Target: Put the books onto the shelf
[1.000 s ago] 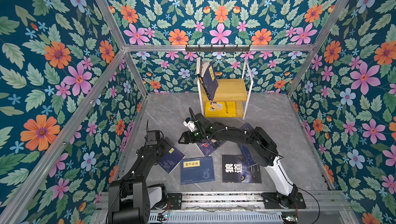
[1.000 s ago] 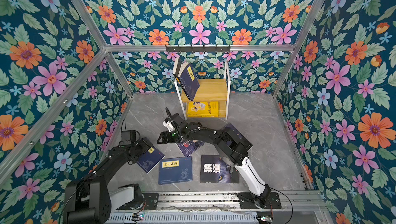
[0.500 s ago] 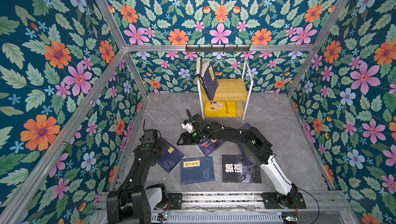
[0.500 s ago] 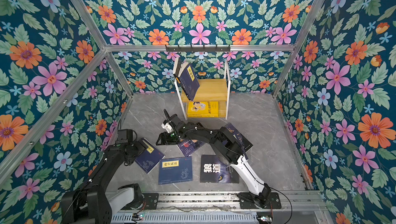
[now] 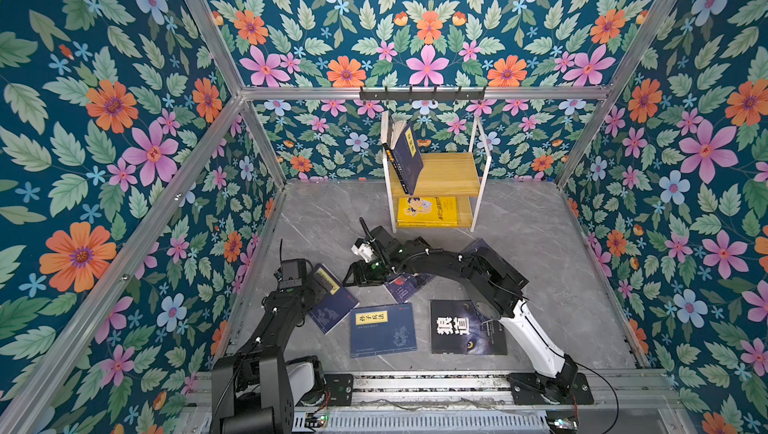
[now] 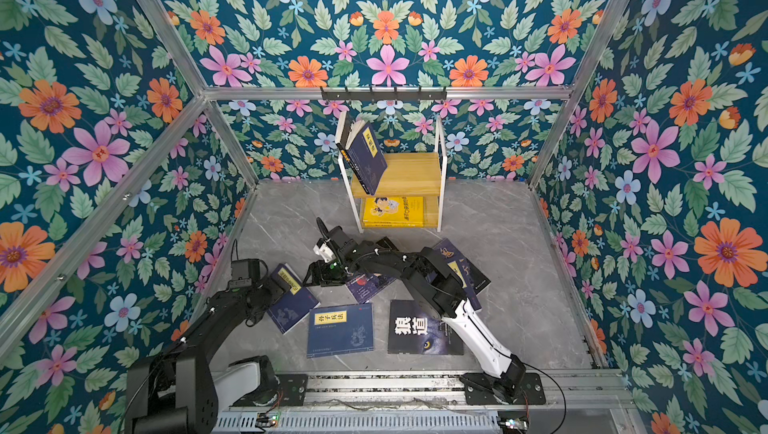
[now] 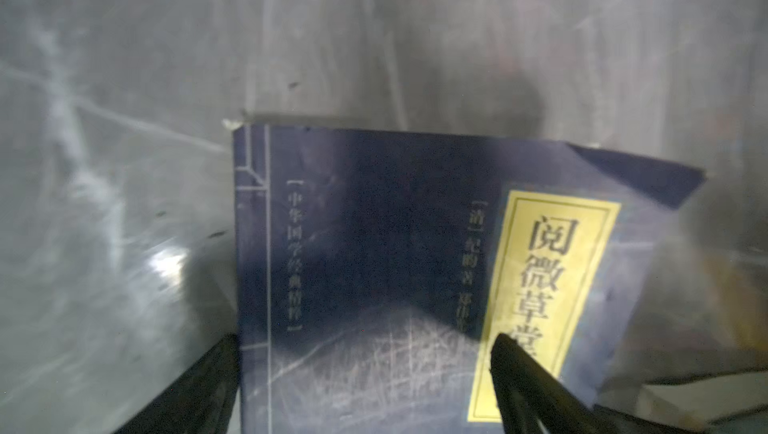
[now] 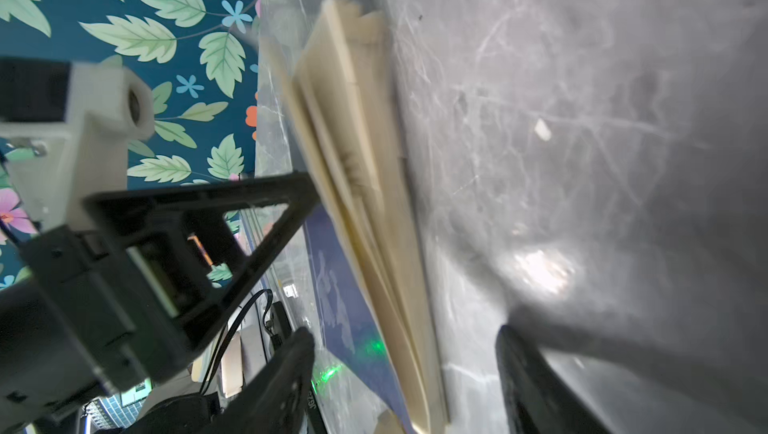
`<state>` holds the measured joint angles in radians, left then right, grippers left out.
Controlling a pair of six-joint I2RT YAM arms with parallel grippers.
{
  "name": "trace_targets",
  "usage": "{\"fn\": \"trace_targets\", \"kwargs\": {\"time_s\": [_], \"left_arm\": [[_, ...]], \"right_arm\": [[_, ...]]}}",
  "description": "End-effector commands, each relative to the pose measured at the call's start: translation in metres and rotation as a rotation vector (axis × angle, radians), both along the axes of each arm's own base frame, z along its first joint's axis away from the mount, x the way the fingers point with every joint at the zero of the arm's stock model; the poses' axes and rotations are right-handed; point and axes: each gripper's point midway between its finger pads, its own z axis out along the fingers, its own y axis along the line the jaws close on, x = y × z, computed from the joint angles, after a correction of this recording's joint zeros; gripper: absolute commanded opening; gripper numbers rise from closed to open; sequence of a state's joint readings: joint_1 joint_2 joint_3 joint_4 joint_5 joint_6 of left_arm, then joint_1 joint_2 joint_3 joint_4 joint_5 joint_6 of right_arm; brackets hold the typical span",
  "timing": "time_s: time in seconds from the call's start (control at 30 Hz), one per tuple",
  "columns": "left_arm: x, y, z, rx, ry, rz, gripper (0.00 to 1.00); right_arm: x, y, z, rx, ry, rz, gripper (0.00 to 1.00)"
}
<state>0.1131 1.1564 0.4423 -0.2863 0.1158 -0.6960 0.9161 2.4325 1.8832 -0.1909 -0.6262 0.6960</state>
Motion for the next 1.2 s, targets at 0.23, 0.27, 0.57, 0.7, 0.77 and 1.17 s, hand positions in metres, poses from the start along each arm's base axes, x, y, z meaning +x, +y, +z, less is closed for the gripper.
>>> {"fn": "trace_targets", "kwargs": {"time_s": [0.23, 0.27, 0.57, 0.7, 0.77, 1.17], "left_arm": [[0.026, -0.047, 0.018, -0.213, -0.147, -0.179, 0.88], [0.029, -0.05, 0.022, -0.226, -0.165, -0.191, 0.86], [0.044, -0.068, 0.05, -0.332, -0.271, -0.239, 0.75], [0.049, -0.073, 0.064, -0.37, -0.315, -0.245, 0.7], [0.051, -0.077, 0.07, -0.399, -0.339, -0.244, 0.68], [0.057, -0.084, 0.085, -0.505, -0.403, -0.207, 0.55]], "right_arm": [[0.002, 0.007, -0.027, -0.072, 0.059, 0.019, 0.52], [0.002, 0.007, -0.03, -0.078, 0.063, 0.021, 0.51], [0.006, 0.004, -0.043, -0.108, 0.079, 0.008, 0.48], [0.007, -0.001, -0.042, -0.105, 0.091, -0.002, 0.49], [0.01, -0.001, -0.038, -0.077, 0.089, -0.016, 0.51], [0.029, -0.004, 0.008, 0.179, 0.154, -0.066, 0.52]]}}
